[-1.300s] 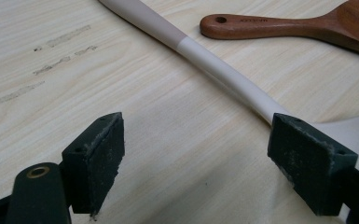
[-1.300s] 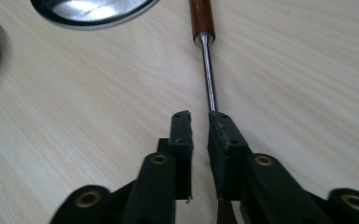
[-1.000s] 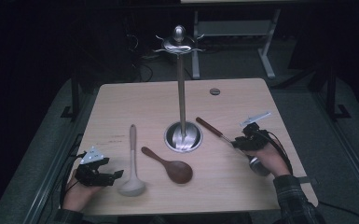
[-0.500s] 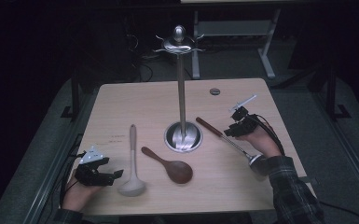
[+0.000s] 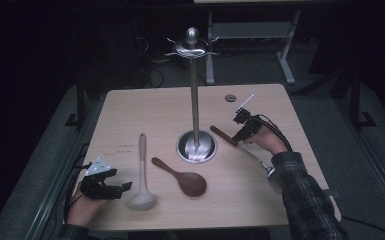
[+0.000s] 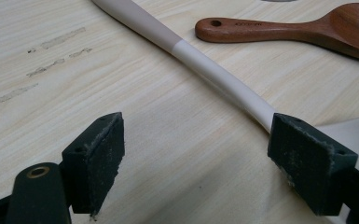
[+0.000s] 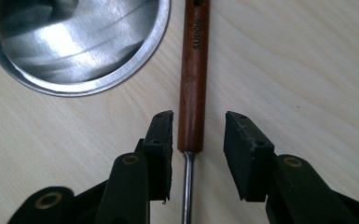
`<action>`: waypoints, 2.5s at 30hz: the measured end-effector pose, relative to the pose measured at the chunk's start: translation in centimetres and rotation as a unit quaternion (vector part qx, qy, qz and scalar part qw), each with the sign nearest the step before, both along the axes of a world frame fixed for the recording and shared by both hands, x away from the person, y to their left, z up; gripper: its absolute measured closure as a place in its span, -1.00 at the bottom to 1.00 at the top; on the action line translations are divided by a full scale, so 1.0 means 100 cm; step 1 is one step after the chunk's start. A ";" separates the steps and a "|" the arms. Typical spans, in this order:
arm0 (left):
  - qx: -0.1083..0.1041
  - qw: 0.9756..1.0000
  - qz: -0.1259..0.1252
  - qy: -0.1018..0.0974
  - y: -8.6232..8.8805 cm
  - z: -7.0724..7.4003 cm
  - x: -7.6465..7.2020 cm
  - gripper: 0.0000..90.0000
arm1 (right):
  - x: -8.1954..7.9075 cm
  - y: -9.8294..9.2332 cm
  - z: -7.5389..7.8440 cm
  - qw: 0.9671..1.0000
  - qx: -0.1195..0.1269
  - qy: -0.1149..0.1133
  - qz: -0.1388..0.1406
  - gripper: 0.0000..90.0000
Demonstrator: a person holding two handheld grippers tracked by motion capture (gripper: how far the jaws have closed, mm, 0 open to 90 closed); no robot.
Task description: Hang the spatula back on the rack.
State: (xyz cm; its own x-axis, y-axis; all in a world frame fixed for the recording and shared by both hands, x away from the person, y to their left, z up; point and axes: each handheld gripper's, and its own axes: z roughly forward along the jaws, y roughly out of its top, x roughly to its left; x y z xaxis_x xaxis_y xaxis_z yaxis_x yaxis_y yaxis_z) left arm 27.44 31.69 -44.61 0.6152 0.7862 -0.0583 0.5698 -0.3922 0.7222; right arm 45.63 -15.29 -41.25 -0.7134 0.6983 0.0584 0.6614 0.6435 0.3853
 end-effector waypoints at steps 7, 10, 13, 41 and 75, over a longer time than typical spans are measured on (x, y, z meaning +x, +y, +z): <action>-0.005 1.000 0.004 0.000 0.002 -0.001 -0.001 -0.60 | 0.010 0.012 -0.015 0.999 -0.024 0.032 0.005 0.41; -0.003 1.000 0.004 0.002 0.002 0.000 -0.002 -0.60 | 0.012 0.015 -0.019 0.999 -0.026 0.042 0.003 0.46; -0.001 1.000 0.001 0.001 0.002 0.000 -0.002 -0.60 | 0.013 0.016 -0.020 0.998 -0.034 0.044 0.005 0.47; -0.002 1.000 0.003 0.003 0.002 -0.001 -0.002 -0.60 | 0.010 0.012 -0.014 0.999 -0.011 0.034 -0.028 0.64; 0.001 1.000 0.009 0.001 0.004 -0.001 -0.003 -0.60 | -0.063 -0.054 0.064 0.957 0.222 -0.180 -0.050 0.64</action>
State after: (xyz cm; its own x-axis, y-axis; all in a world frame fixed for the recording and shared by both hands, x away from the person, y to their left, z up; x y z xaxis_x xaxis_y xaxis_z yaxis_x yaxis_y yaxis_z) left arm 27.14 32.12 -44.72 0.6011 0.7971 -0.0577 0.5777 -0.3834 0.7206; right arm 39.35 -20.71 -34.83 -0.6740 0.7275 0.1286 0.4842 0.3035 0.8206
